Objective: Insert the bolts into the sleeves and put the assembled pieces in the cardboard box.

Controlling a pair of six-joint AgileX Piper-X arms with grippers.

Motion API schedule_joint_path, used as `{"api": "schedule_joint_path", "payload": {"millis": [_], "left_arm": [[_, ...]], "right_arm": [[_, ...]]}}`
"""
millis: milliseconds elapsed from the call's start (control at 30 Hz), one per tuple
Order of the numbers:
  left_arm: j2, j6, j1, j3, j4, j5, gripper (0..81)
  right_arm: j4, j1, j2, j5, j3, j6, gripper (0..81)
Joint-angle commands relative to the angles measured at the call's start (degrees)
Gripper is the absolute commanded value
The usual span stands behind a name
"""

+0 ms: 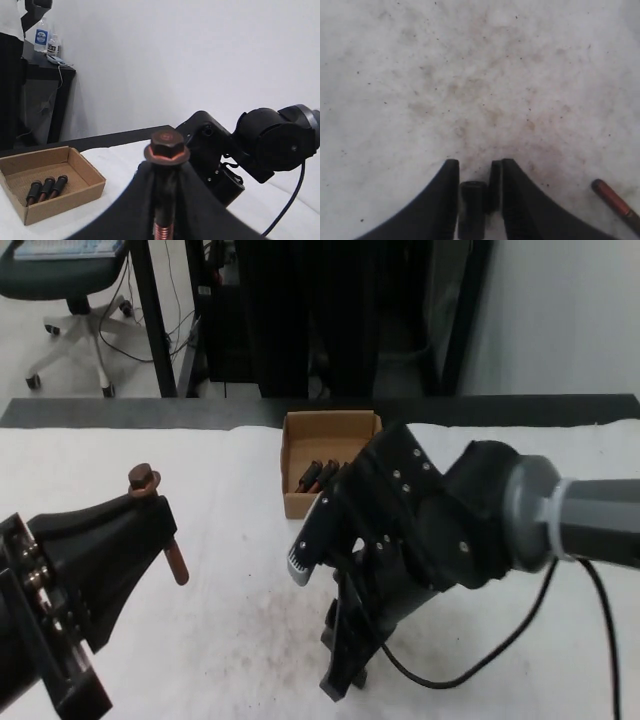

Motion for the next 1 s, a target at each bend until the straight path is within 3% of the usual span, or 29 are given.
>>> {"api": "schedule_joint_path", "payload": {"millis": [0,300,533,967], "left_arm": [[-0.06,-0.44,0.14,-0.08,0.00,-0.15,0.0],[-0.06,3.91,0.14,-0.08,0.17,-0.15,0.0],[-0.06,6.02,0.14,-0.08,0.17,-0.15,0.0],[-0.06,6.02,0.14,-0.08,0.17,-0.15,0.0]], "right_arm": [[0.68,-0.02,1.29,0.38,-1.19,-1.82,27.3],[5.26,-0.02,6.88,2.42,-4.37,-3.62,27.0],[5.17,-1.53,6.85,6.79,-4.37,-3.77,17.5],[9.18,-3.29,5.51,6.79,-8.34,-0.86,17.4]]}}
